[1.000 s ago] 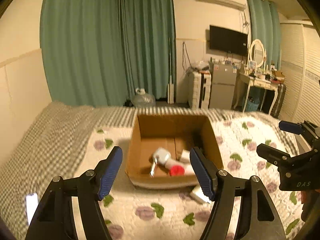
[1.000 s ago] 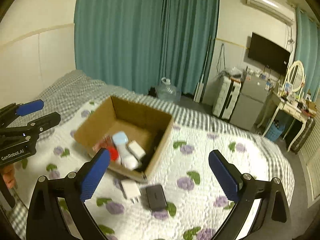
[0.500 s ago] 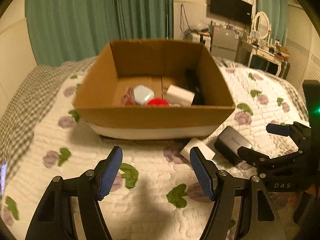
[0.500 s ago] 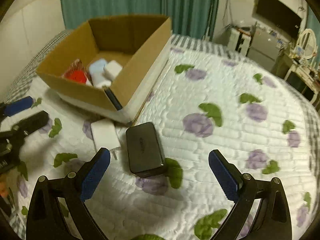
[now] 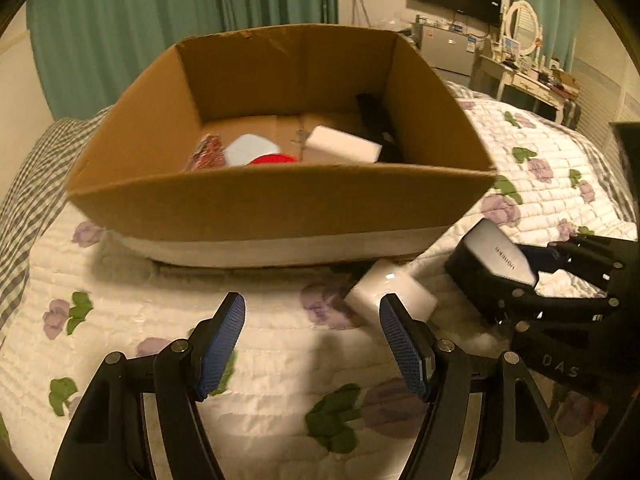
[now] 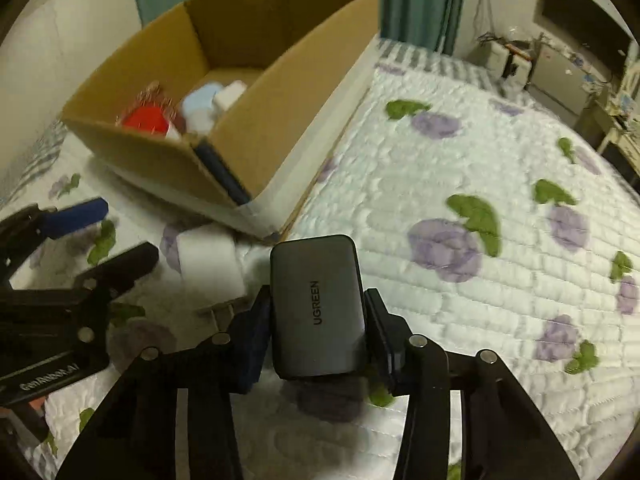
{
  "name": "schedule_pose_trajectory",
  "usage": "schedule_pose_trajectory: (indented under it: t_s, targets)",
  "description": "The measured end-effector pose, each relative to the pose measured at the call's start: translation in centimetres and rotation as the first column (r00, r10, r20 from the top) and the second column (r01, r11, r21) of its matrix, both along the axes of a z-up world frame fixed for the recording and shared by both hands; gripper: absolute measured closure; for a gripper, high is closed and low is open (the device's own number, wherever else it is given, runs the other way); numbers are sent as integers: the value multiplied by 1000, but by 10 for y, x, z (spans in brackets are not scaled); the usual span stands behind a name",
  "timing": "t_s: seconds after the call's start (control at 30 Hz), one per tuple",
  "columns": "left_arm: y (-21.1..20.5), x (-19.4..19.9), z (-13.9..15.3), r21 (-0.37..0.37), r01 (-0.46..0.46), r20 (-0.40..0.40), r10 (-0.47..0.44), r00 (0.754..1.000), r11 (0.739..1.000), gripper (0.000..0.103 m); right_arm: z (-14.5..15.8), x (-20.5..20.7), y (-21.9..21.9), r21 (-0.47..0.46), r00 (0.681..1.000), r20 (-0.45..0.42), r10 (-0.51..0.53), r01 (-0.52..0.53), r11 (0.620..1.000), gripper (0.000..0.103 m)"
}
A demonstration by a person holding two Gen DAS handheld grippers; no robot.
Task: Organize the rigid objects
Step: 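Grasp the black UGREEN power bank with the right gripper, then grasp the white charger with the left gripper while the right holds the UGREEN power bank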
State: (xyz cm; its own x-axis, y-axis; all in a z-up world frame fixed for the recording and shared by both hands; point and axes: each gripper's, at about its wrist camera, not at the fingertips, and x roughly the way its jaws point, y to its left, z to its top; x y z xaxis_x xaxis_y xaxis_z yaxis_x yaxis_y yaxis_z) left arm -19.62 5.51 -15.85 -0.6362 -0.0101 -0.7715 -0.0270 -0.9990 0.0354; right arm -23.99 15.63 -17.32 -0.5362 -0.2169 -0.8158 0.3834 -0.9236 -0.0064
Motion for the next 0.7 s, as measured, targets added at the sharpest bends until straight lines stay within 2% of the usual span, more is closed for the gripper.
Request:
schedule_pose_trajectory:
  t_s: [0.17,0.47,0.53,0.6,0.7]
  targets:
    - [17,-9,-8,17,61,31,-62,998,998,30,13,6,19,-44,997,-29,-74,73,996,60]
    - [29,-32,-26,52,49,107,-54,993,997,30,19,1,21,-57,996,-30,-79,77,995,60]
    - [30,-34,-31,44,51,121,-56,991,998,30,17,-3,22,-57,996,-24,-88,86,995,60]
    - [35,-37,-41,-6,56,158,-54,986,998,30,17,-4,22,-57,995,-18,-93,92,994,60]
    - [32,-31,-38,1,69,128,-69,989,998,31,16,-5,23,-57,995,-13,-96,95,994,62]
